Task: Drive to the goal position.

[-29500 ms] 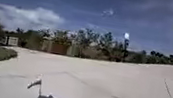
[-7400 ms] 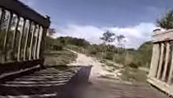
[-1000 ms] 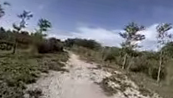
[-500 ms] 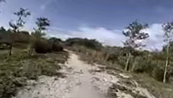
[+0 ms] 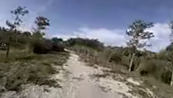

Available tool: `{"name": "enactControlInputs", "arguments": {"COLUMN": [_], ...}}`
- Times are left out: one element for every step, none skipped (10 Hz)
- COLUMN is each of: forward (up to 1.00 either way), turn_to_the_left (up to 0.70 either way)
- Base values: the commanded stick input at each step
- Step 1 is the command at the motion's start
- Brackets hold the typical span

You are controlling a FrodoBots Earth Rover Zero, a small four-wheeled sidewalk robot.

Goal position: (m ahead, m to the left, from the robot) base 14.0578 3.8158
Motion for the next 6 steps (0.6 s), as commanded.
{"name": "enactControlInputs", "arguments": {"forward": [0.85,0.85,0.85,0.85,0.85,0.85], "turn_to_the_left": [0.00,0.00,0.00,0.00,0.00,0.00]}}
